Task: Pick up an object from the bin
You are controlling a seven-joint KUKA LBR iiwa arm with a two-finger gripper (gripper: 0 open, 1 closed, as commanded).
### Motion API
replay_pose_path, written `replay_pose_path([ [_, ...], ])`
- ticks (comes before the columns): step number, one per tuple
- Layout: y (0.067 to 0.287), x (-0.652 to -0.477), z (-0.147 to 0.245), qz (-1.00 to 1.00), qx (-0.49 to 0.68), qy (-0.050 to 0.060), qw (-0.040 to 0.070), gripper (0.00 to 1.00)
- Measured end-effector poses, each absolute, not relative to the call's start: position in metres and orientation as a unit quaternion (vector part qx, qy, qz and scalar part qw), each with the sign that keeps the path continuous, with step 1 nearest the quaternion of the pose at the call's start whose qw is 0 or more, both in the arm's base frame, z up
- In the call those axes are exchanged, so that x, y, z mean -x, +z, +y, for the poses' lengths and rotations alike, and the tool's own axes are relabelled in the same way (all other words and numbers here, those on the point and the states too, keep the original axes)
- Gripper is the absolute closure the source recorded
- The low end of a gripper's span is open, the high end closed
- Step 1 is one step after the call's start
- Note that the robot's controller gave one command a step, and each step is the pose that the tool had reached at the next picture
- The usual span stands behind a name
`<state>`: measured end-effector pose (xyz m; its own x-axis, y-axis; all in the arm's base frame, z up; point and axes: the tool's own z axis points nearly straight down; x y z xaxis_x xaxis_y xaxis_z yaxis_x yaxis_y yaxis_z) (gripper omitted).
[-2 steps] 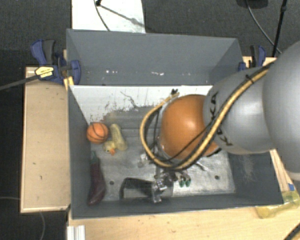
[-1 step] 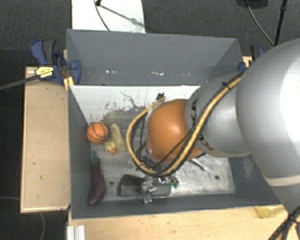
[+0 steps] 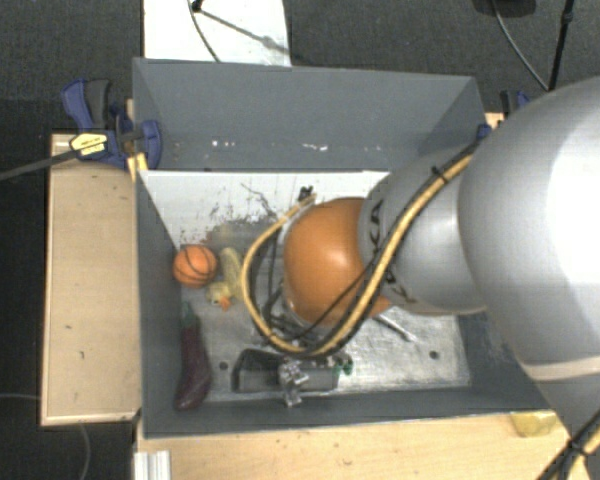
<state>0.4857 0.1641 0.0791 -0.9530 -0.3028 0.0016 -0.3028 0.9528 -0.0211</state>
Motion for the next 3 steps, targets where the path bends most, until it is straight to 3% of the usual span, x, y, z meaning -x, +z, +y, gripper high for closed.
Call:
replay_pose_path([
  [2, 0.082, -0.484, 0.163, 0.988, 0.153, -0.010, -0.002, 1.00],
  [3, 0.090, -0.484, 0.164, 0.989, 0.149, -0.004, -0.001, 1.00],
])
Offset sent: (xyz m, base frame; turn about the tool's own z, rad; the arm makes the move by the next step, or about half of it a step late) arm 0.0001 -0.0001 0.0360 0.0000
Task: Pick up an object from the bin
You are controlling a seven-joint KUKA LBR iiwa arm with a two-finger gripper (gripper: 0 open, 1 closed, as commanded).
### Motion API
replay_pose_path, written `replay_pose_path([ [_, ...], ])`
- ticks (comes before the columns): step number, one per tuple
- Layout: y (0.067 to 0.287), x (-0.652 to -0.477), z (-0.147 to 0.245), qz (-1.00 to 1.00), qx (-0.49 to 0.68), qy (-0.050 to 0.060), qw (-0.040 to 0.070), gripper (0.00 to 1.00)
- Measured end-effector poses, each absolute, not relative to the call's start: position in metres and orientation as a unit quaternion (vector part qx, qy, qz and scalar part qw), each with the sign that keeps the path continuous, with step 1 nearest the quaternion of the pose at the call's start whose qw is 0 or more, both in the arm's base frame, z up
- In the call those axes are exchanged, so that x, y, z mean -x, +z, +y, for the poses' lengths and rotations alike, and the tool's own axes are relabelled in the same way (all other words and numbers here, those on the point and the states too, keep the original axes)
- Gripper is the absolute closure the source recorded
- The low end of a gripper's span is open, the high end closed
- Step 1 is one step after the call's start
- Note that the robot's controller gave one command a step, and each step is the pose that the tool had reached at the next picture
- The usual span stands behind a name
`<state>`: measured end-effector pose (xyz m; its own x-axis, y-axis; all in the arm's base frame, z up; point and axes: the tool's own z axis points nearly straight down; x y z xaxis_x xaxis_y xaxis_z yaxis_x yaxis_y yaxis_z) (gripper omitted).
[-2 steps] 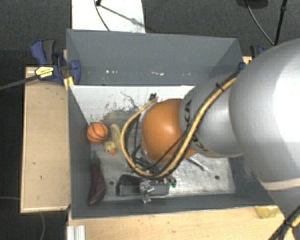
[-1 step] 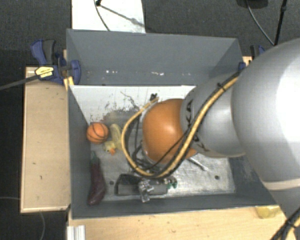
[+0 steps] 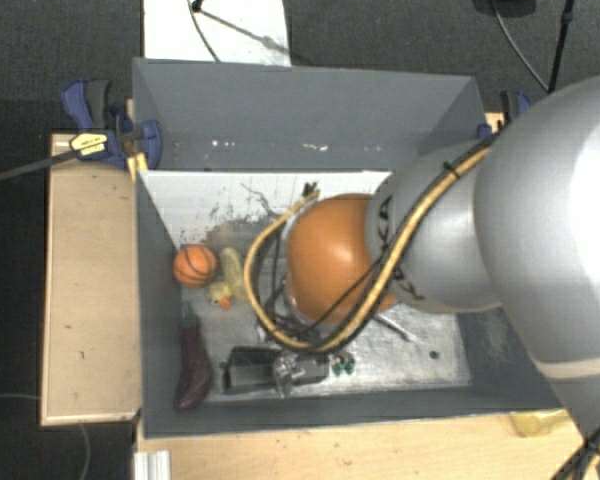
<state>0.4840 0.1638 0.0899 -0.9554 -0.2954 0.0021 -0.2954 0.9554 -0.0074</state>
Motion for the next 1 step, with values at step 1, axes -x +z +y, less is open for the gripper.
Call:
replay_pose_path([
  [1, 0.0962, -0.4840, 0.1643, -0.989, -0.150, 0.001, -0.001, 1.00],
])
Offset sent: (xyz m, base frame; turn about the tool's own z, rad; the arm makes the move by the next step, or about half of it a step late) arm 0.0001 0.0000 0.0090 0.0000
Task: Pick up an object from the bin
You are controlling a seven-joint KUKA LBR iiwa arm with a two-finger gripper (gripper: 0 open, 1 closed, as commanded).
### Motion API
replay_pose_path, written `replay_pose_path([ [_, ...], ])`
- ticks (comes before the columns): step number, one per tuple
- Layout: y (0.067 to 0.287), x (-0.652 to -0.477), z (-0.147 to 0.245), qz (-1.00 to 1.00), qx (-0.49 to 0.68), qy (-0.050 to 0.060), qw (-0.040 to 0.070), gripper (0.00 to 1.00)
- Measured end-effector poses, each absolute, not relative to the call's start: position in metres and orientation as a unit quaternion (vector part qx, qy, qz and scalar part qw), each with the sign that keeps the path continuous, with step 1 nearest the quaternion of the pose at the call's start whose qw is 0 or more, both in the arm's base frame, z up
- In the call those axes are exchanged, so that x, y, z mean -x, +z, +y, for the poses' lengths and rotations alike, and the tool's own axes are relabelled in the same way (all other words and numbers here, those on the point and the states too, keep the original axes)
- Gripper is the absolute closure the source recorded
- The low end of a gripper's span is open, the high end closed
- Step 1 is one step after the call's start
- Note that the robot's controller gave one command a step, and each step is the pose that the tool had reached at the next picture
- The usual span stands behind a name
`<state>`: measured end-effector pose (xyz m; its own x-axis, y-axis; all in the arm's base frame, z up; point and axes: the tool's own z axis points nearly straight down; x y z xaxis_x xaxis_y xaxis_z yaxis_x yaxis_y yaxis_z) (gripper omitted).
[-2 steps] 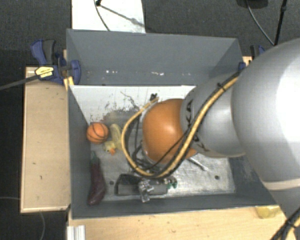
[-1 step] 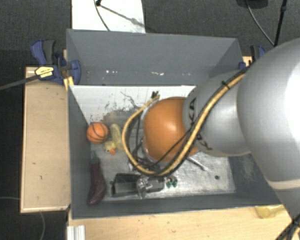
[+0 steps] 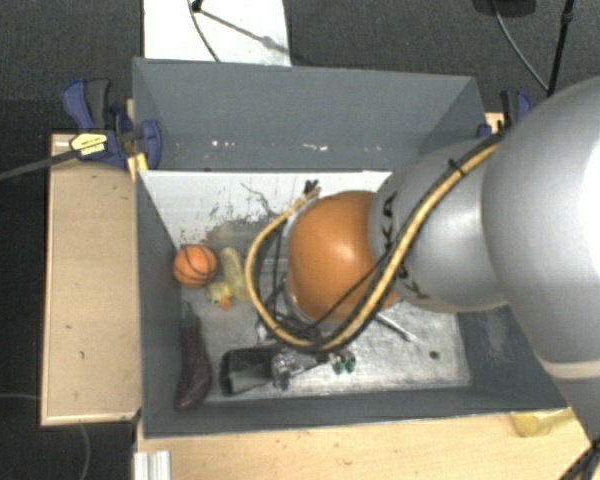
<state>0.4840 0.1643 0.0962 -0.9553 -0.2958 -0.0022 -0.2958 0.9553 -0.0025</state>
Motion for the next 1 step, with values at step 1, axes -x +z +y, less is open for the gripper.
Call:
replay_pose_path([
  [1, 0.1054, -0.4824, 0.1652, 0.989, 0.151, 0.000, 0.000, 1.00],
])
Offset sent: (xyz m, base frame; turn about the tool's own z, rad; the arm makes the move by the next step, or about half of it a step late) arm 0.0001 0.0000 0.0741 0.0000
